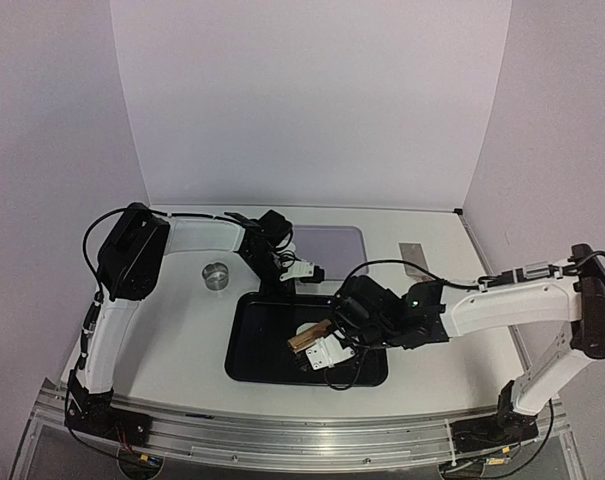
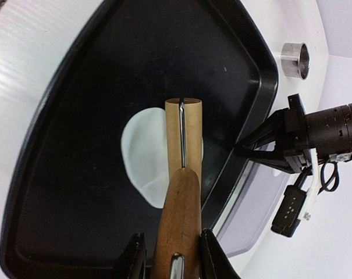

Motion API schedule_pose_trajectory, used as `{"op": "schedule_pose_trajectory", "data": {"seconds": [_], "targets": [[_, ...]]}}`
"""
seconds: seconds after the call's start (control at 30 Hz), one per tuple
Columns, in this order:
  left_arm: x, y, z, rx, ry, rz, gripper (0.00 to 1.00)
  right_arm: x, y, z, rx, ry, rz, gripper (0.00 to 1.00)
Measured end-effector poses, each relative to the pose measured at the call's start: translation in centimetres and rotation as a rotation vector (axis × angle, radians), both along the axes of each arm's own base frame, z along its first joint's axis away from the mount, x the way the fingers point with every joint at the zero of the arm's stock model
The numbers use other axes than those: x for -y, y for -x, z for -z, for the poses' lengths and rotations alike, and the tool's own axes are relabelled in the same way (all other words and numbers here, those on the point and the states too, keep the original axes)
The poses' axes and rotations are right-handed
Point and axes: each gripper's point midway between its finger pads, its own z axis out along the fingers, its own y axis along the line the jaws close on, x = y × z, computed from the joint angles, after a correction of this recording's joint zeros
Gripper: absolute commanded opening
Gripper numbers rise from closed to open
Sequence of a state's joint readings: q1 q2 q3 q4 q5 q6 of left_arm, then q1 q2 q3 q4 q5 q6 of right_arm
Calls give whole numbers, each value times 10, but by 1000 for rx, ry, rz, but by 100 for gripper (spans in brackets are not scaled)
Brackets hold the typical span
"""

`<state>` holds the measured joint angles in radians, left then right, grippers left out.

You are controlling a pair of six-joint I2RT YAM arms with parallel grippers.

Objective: Roll out the dumpling wrappers from the dough

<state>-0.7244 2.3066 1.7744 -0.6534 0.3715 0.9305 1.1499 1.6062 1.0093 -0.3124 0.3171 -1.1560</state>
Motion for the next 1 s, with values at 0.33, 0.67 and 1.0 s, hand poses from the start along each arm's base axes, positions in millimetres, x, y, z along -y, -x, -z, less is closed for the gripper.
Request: {"op": "schedule_pose_trajectory", "data": {"seconds": [0.33,0.67,1.0], "targets": [[0,0,0,4,0,7,0,2,6,6,-25,54,12,0],[0,-1,0,8,1,10,0,5,-1,2,-17,-12,51,0],[0,-1,0,7,0,9,0,-5,-15,8,-24,48,67,0]]}}
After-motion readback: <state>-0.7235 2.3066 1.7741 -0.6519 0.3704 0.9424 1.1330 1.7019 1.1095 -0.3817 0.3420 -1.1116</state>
